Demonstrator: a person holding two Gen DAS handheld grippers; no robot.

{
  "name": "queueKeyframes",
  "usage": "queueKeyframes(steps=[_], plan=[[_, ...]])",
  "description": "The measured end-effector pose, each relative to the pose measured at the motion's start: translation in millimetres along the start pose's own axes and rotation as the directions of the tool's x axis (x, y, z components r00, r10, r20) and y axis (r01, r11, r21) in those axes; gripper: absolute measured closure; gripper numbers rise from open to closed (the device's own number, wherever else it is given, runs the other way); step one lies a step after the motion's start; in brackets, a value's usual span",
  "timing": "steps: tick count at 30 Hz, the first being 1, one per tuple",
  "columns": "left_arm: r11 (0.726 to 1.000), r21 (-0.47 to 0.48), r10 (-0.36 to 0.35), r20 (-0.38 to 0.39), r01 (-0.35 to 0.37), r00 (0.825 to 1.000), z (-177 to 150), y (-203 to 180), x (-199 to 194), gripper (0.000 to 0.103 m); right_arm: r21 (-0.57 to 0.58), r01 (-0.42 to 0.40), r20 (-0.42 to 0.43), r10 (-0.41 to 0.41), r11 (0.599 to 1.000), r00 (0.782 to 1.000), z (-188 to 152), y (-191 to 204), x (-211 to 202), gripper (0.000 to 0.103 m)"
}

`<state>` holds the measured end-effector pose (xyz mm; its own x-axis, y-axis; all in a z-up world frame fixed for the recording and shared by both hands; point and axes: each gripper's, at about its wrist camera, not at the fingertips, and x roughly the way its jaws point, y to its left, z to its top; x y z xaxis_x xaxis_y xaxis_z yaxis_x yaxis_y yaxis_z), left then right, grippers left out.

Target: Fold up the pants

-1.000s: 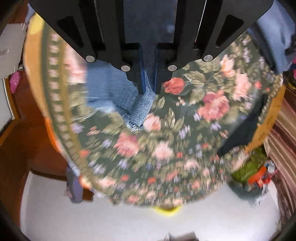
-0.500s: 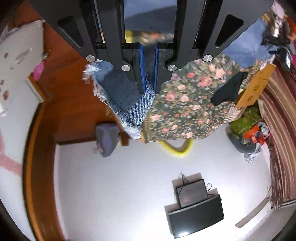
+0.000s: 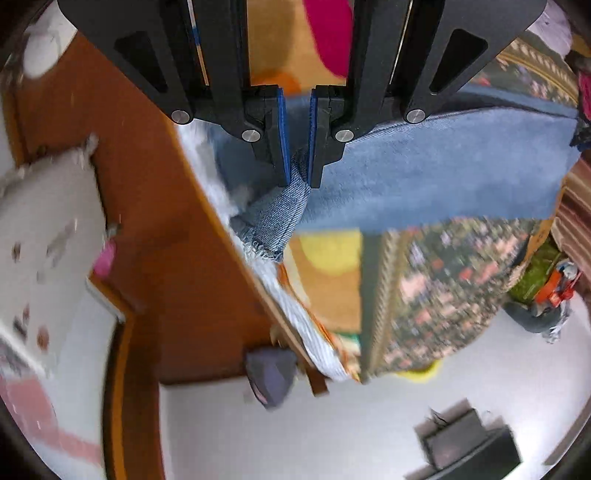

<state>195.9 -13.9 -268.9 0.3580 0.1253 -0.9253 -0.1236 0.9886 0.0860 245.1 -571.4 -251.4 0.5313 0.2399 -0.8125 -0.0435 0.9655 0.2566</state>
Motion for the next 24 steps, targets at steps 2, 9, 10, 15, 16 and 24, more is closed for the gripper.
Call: queueKeyframes(steps=[2, 9, 10, 15, 16, 24], plan=[[0.999, -0.023, -0.028, -0.001, 0.028, 1.0, -2, 5, 1, 0.011, 0.015, 0.018, -0.039, -0.018, 1.0, 0.999, -14, -5, 10, 0.092], [0.999, -0.009, -0.046, 0.05, 0.046, 0.998, -4, 13, -8, 0.011, -0.049, 0.191, -0.107, -0.196, 0.98, 0.975, -21, -5, 5, 0.084], [0.999, -0.011, -0.043, 0.073, 0.044, 0.996, -3, 17, -14, 0.011, -0.058, 0.204, -0.091, -0.208, 0.977, 0.974, -16, 0, -1, 0.084], [0.997, -0.067, -0.031, 0.19, 0.045, 0.981, 11, 64, -47, 0.011, -0.131, 0.137, 0.001, -0.138, 0.982, 0.99, 17, 52, -27, 0.078], [0.996, -0.085, -0.013, 0.208, 0.032, 0.978, 15, 78, -52, 0.011, -0.169, 0.11, 0.024, -0.108, 0.98, 0.994, 27, 76, -31, 0.071], [0.974, -0.225, 0.073, 0.174, -0.033, 0.982, 44, 196, -31, 0.011, -0.42, -0.181, 0.038, 0.217, 0.889, 0.975, 54, 258, -1, 0.065]])
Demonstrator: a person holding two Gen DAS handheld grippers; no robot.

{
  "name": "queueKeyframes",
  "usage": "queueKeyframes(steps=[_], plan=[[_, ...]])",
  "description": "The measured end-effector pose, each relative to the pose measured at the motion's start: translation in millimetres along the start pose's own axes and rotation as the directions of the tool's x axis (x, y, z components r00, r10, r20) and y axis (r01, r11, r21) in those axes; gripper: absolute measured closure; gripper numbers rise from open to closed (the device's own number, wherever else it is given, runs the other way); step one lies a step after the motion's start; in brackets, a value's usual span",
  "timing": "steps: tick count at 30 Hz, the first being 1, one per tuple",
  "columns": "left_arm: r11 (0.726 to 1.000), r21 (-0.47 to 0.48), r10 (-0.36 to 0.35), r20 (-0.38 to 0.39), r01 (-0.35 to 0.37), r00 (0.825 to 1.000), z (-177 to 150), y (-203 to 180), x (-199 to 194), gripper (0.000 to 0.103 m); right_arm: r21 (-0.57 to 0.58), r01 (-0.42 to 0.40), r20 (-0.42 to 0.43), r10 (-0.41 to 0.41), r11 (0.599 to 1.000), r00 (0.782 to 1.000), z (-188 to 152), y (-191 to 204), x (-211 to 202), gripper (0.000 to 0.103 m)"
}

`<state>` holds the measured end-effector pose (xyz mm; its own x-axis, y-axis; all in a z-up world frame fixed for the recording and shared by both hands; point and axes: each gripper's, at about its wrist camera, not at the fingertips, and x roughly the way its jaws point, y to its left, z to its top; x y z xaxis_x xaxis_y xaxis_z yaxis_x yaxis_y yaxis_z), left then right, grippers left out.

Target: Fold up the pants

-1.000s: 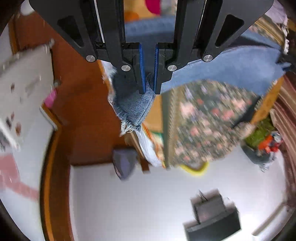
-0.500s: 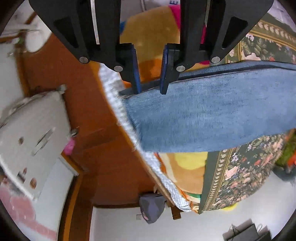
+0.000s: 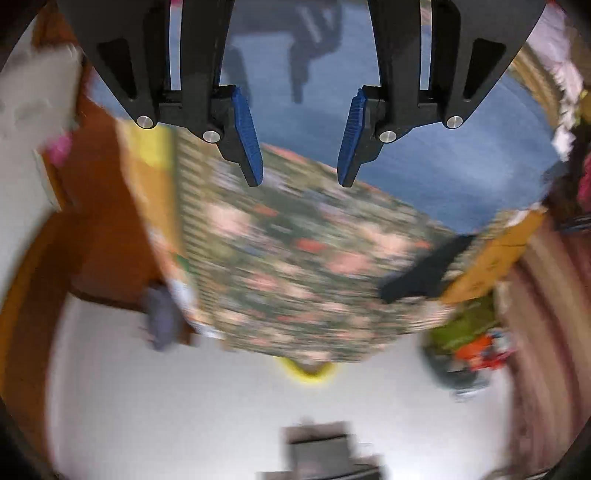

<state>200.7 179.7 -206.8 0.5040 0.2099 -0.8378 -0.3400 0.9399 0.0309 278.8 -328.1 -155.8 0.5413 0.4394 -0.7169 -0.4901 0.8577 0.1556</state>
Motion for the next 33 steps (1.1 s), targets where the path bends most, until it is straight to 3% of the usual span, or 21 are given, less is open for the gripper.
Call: queueKeyframes(steps=[6, 9, 14, 15, 20, 23, 24, 25, 26, 27, 29, 33], plan=[[0.999, 0.014, -0.035, -0.102, 0.036, 0.994, -16, 27, 50, 0.011, -0.127, -0.196, -0.062, 0.19, 0.972, 0.98, 30, 97, 75, 0.065], [1.0, 0.014, -0.009, -0.178, 0.011, 0.984, -30, 34, 81, 0.011, -0.172, -0.257, -0.128, 0.237, 0.951, 0.963, 36, 137, 113, 0.065], [0.99, -0.082, -0.132, -0.245, 0.115, 0.961, -53, 45, 106, 0.013, -0.215, -0.313, -0.238, 0.262, 0.925, 0.935, 39, 180, 170, 0.065], [0.986, -0.084, -0.161, -0.251, 0.144, 0.954, -58, 42, 107, 0.016, -0.212, -0.317, -0.255, 0.26, 0.925, 0.931, 39, 185, 181, 0.065], [0.976, -0.092, -0.212, -0.213, 0.197, 0.954, -66, 35, 97, 0.05, -0.134, -0.361, -0.323, 0.303, 0.923, 0.897, 39, 187, 208, 0.065], [0.984, -0.057, -0.175, -0.18, 0.168, 0.968, -67, 30, 89, 0.064, -0.151, -0.36, -0.304, 0.303, 0.921, 0.903, 36, 191, 205, 0.074], [0.992, -0.027, -0.128, -0.163, 0.126, 0.978, -68, 26, 86, 0.065, -0.178, -0.345, -0.293, 0.285, 0.922, 0.913, 34, 193, 202, 0.076], [0.996, 0.001, -0.087, -0.154, 0.088, 0.984, -67, 24, 86, 0.066, -0.197, -0.332, -0.287, 0.269, 0.923, 0.919, 33, 194, 201, 0.083], [0.998, 0.036, -0.038, -0.139, 0.044, 0.99, -66, 19, 86, 0.066, -0.233, -0.288, -0.271, 0.223, 0.929, 0.936, 31, 197, 200, 0.097], [0.997, 0.082, 0.006, -0.129, 0.004, 0.992, -66, 12, 87, 0.066, -0.251, -0.261, -0.264, 0.193, 0.932, 0.945, 31, 199, 202, 0.097], [0.987, 0.156, 0.062, -0.112, -0.044, 0.992, -66, 3, 88, 0.066, -0.21, -0.259, -0.279, 0.196, 0.943, 0.94, 32, 196, 206, 0.097], [0.997, 0.074, -0.008, -0.144, 0.019, 0.99, -58, 28, 74, 0.055, -0.2, -0.226, -0.277, 0.166, 0.953, 0.946, 35, 198, 196, 0.093]])
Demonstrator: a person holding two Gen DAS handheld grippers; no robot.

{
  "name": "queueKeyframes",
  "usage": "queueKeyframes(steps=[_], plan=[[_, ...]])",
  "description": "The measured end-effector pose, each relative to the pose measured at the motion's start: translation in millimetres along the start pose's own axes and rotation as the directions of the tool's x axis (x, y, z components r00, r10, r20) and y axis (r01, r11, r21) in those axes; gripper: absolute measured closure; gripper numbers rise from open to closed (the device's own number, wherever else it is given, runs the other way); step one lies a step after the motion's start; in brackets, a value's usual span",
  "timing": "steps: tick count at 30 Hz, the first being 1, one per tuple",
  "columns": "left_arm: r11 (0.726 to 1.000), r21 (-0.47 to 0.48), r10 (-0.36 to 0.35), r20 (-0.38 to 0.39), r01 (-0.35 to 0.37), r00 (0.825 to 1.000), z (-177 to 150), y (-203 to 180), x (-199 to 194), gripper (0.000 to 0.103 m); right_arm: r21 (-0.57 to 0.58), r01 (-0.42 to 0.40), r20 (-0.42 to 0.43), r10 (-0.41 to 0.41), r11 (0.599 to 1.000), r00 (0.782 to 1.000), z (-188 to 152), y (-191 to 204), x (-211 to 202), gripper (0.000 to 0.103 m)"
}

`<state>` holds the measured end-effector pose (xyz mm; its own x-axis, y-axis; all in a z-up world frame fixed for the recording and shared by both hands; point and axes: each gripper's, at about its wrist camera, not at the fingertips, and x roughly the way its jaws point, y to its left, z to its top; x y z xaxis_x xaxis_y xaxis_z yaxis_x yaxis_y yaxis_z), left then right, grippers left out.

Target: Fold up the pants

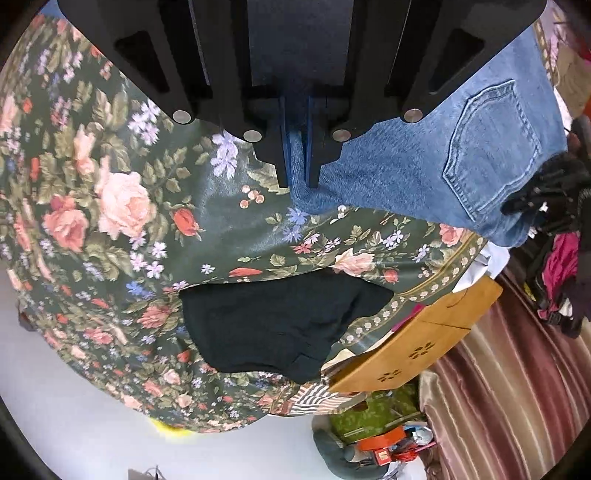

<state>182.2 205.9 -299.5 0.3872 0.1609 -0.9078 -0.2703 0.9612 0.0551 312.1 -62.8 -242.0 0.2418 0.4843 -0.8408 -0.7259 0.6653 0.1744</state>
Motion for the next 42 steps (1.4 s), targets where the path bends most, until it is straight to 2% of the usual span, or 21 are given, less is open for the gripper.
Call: queueKeyframes(steps=[3, 4, 6, 9, 12, 14, 16, 17, 18, 23, 26, 30, 32, 34, 38, 40, 42], plan=[[0.997, -0.065, -0.039, 0.046, 0.042, 0.998, -7, 24, -32, 0.043, 0.027, -0.011, 0.012, 0.011, 1.0, 1.0, -7, 2, -24, 0.092], [0.995, -0.079, -0.054, 0.052, 0.058, 0.997, -11, 29, -39, 0.035, 0.034, -0.028, 0.019, 0.028, 0.999, 0.999, -11, 3, -33, 0.09], [0.988, -0.117, -0.098, 0.056, 0.104, 0.994, -21, 38, -51, 0.029, 0.048, -0.051, 0.04, 0.049, 0.998, 0.998, -20, 6, -50, 0.084], [0.978, -0.148, -0.148, 0.014, 0.149, 0.989, -37, 42, -55, 0.028, 0.041, -0.031, 0.067, 0.028, 0.999, 0.997, -35, 15, -72, 0.074], [0.966, -0.212, -0.162, -0.044, 0.149, 0.986, -55, 40, -46, 0.02, 0.035, -0.006, 0.072, 0.004, 0.999, 0.997, -58, 26, -88, 0.067], [0.947, -0.273, -0.191, -0.059, 0.168, 0.98, -65, 39, -40, 0.02, 0.053, -0.018, 0.058, 0.015, 0.998, 0.998, -73, 29, -93, 0.066], [0.923, -0.313, -0.256, -0.058, 0.226, 0.965, -72, 35, -34, 0.023, 0.083, -0.035, 0.04, 0.032, 0.996, 0.999, -89, 30, -94, 0.066], [0.919, -0.318, -0.262, -0.055, 0.232, 0.964, -73, 32, -34, 0.035, 0.101, -0.033, 0.027, 0.03, 0.994, 0.999, -98, 32, -93, 0.066], [0.918, -0.318, -0.265, -0.052, 0.235, 0.963, -74, 29, -33, 0.04, 0.118, -0.028, 0.012, 0.027, 0.993, 1.0, -107, 33, -93, 0.066], [0.954, -0.225, -0.199, 0.012, 0.196, 0.98, -72, 14, -52, 0.071, 0.152, -0.024, -0.016, 0.027, 0.988, 1.0, -139, 37, -87, 0.066], [0.975, -0.156, -0.153, 0.05, 0.159, 0.987, -74, 8, -70, 0.074, 0.172, -0.016, -0.003, 0.017, 0.985, 1.0, -146, 36, -90, 0.066], [0.973, -0.162, -0.165, 0.019, 0.166, 0.986, -87, 12, -63, 0.073, 0.184, -0.01, 0.008, 0.009, 0.983, 1.0, -151, 36, -91, 0.066], [0.971, -0.175, -0.17, -0.014, 0.165, 0.985, -97, 11, -48, 0.066, 0.188, -0.008, 0.016, 0.005, 0.982, 1.0, -154, 36, -93, 0.066], [0.974, -0.167, -0.157, -0.002, 0.154, 0.988, -100, 9, -46, 0.062, 0.199, -0.007, 0.022, 0.002, 0.98, 1.0, -158, 35, -97, 0.066], [0.99, -0.11, -0.09, 0.015, 0.091, 0.996, -94, 8, -65, 0.048, 0.237, 0.039, 0.02, -0.045, 0.971, 0.999, -174, 10, -115, 0.064], [0.996, -0.074, -0.047, 0.028, 0.049, 0.998, -87, 6, -78, 0.046, 0.27, 0.059, 0.015, -0.065, 0.961, 0.998, -185, -9, -127, 0.062], [0.999, -0.041, 0.0, 0.071, 0.003, 0.997, -77, 0, -97, 0.04, 0.313, 0.124, -0.003, -0.13, 0.941, 0.992, -202, -37, -144, 0.062]])
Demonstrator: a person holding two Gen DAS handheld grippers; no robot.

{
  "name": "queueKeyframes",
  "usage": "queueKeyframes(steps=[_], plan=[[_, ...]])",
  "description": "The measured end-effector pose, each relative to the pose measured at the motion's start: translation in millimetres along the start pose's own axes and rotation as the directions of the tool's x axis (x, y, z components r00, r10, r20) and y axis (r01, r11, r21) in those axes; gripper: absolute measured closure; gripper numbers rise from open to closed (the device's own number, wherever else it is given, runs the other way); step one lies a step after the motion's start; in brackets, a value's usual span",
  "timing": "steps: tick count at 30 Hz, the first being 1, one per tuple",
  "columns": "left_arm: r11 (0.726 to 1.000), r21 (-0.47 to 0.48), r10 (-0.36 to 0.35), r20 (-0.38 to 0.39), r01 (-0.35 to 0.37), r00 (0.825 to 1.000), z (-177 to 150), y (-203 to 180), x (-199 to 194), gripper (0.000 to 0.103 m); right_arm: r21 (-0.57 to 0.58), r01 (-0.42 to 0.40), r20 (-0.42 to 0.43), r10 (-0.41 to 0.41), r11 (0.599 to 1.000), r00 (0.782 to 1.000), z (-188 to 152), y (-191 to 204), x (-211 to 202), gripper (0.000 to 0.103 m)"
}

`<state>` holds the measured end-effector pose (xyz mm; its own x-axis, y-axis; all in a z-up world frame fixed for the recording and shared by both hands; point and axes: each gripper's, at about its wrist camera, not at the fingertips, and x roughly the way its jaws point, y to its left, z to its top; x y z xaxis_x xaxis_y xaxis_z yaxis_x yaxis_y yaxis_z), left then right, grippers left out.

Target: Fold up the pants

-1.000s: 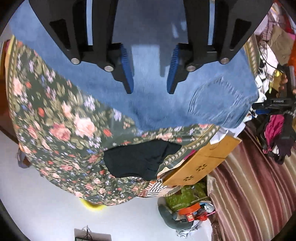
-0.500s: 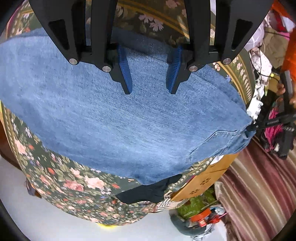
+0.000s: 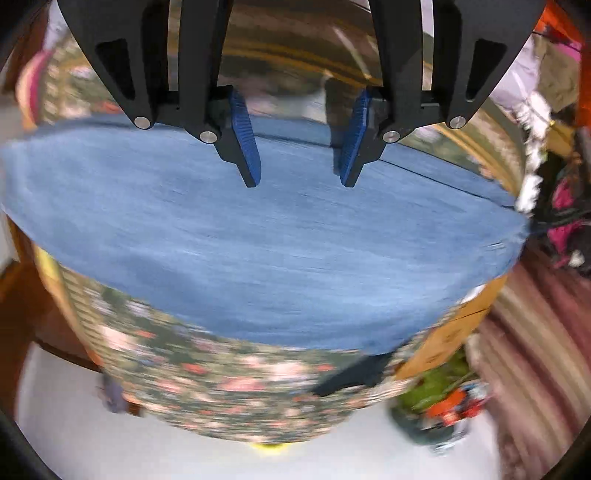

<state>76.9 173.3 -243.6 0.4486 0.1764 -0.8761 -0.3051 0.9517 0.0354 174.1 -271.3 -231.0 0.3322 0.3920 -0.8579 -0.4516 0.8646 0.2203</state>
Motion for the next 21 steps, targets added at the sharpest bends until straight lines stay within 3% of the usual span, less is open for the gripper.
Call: queueKeyframes(steps=[2, 5, 7, 13, 19, 21], plan=[[1.0, 0.016, 0.015, 0.04, -0.016, 0.999, 13, -8, -14, 0.029, 0.033, 0.062, -0.011, -0.062, 0.998, 0.998, -5, -27, -9, 0.057], [1.0, 0.029, -0.003, 0.092, 0.0, 0.996, 38, -31, -30, 0.023, 0.113, 0.19, -0.022, -0.189, 0.975, 0.982, -19, -80, -22, 0.053], [0.999, 0.046, -0.027, 0.107, 0.022, 0.994, 54, -53, -34, 0.022, 0.19, 0.224, -0.015, -0.226, 0.956, 0.974, -26, -112, -34, 0.053], [0.986, 0.116, -0.126, 0.059, 0.118, 0.99, 89, -145, -15, 0.022, 0.457, 0.236, 0.085, -0.306, 0.858, 0.948, -59, -199, -71, 0.047], [0.956, 0.238, -0.175, -0.004, 0.171, 0.985, 88, -248, 14, 0.022, 0.607, 0.177, 0.103, -0.298, 0.774, 0.949, -78, -252, -65, 0.047], [0.938, 0.286, -0.191, -0.038, 0.194, 0.981, 82, -281, 25, 0.022, 0.666, 0.111, 0.139, -0.269, 0.737, 0.953, -86, -264, -61, 0.047]])
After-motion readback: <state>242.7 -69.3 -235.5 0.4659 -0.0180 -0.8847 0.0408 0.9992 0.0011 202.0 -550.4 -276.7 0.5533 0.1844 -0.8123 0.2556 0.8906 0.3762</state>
